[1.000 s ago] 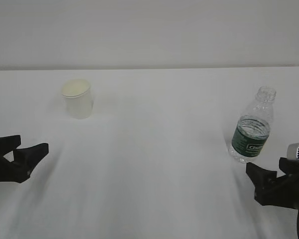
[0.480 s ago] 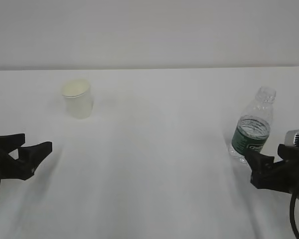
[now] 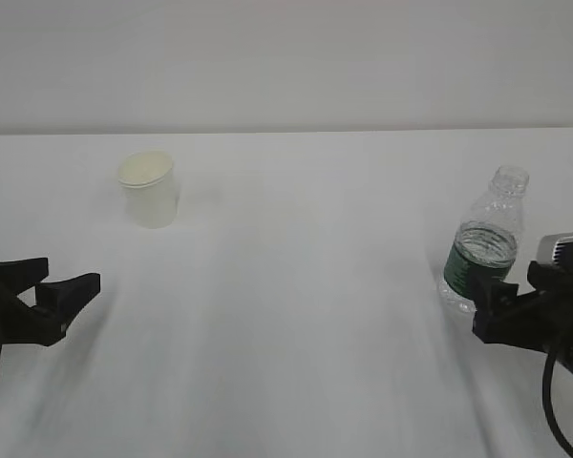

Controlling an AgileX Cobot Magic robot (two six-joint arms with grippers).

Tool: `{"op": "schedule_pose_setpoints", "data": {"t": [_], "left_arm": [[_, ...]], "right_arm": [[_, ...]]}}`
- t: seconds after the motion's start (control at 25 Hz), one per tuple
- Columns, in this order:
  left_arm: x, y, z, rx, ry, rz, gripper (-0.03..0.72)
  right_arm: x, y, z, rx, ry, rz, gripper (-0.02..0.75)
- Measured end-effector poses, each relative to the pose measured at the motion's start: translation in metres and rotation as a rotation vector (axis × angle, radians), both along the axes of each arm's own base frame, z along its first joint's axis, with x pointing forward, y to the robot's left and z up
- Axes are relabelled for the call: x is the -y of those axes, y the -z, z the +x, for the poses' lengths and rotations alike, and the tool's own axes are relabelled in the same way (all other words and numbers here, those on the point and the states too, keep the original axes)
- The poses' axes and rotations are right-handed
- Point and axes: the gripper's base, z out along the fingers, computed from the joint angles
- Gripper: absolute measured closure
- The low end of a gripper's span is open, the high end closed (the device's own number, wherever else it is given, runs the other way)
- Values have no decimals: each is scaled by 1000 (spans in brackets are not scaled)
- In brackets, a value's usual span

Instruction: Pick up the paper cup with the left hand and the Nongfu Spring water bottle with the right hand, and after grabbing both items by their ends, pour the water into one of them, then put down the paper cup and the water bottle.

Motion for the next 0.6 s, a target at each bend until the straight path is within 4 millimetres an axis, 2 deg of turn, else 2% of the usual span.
{"op": "schedule_pose_setpoints", "data": {"t": [0.16, 0.6], "left_arm": [[0, 0, 0, 0, 0, 0, 101], [0, 0, 0, 0, 0, 0, 101]], "right_arm": [[-1, 9, 5, -25, 1, -7, 150], [-6, 17, 24, -15, 3, -6, 150]]}}
